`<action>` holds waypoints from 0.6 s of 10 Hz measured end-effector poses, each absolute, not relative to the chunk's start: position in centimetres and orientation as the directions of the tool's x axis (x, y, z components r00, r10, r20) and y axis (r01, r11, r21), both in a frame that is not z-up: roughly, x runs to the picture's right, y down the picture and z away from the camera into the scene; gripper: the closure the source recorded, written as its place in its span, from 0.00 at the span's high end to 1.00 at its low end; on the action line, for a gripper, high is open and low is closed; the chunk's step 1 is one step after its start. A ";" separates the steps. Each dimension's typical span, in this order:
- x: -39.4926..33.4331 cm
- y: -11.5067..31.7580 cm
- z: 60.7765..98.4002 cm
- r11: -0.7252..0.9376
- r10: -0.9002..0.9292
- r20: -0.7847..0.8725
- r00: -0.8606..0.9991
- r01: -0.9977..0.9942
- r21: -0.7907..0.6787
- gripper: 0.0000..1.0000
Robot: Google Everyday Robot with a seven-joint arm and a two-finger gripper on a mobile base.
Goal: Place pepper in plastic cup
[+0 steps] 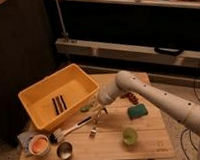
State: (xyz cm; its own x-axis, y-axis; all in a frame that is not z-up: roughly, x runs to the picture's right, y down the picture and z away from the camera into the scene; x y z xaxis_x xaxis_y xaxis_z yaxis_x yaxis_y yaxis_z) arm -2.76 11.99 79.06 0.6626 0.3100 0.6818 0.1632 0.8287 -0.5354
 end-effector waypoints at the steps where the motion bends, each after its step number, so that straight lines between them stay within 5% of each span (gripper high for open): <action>1: 0.2 12.5 78.2 0.834 0.340 0.681 0.649 0.127 -0.537 0.00; 6: 6.9 12.8 74.6 0.855 0.439 0.730 0.523 0.005 -0.518 0.00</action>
